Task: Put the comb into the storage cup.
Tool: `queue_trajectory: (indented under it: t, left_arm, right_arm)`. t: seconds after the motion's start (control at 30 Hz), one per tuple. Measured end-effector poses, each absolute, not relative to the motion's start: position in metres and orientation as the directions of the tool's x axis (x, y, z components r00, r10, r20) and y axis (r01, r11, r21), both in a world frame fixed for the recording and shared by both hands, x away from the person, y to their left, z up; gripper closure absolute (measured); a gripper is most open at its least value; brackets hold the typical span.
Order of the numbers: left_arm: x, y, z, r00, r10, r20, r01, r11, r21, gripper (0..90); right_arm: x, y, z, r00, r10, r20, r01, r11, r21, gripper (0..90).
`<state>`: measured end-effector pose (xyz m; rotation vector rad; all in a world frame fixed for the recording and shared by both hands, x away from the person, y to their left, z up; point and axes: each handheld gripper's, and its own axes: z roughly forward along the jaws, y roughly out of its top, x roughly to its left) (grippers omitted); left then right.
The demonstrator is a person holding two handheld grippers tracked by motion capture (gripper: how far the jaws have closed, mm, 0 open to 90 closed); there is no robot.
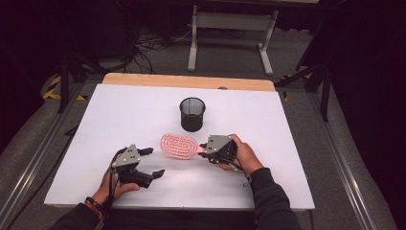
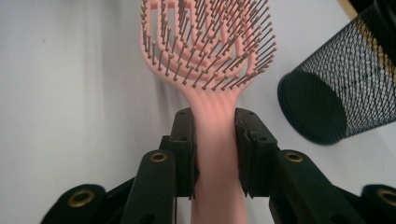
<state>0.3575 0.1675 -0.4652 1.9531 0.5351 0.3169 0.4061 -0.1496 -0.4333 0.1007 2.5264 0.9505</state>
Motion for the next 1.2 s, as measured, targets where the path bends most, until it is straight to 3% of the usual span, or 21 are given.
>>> queue_trajectory:
  t: [0.23, 0.4, 0.73, 0.77, 1.03, 1.2]
  left_arm:
    - [0.362, 0.154, -0.453, 0.846, 0.532, -0.027, 0.205, -0.278, 0.939, 13.7]
    - [0.372, 0.149, -0.443, 0.811, 0.577, -0.101, 0.232, -0.159, 0.96, 15.2]
    - [0.38, 0.145, -0.436, 0.782, 0.599, -0.172, 0.244, -0.04, 0.969, 21.7]
    - [0.381, 0.145, -0.435, 0.778, 0.602, -0.181, 0.247, -0.028, 0.969, 28.6]
    - [0.383, 0.146, -0.427, 0.76, 0.614, -0.212, 0.227, 0.055, 0.972, 45.6]
    - [0.379, 0.144, -0.421, 0.783, 0.594, -0.184, 0.174, 0.075, 0.982, 54.6]
  right_arm:
    - [0.398, -0.142, -0.431, -0.861, 0.289, -0.418, -0.096, 0.716, 0.691, 70.1]
    - [0.393, -0.139, -0.429, -0.83, 0.354, -0.43, -0.098, 0.667, 0.739, 70.2]
    - [0.382, -0.13, -0.429, -0.787, 0.406, -0.464, -0.115, 0.643, 0.757, 70.2]
    - [0.379, -0.127, -0.429, -0.771, 0.422, -0.477, -0.126, 0.633, 0.764, 70.2]
    - [0.372, -0.119, -0.432, -0.714, 0.485, -0.505, -0.14, 0.608, 0.781, 70.1]
    - [0.368, -0.116, -0.433, -0.672, 0.52, -0.527, -0.154, 0.598, 0.787, 70.0]
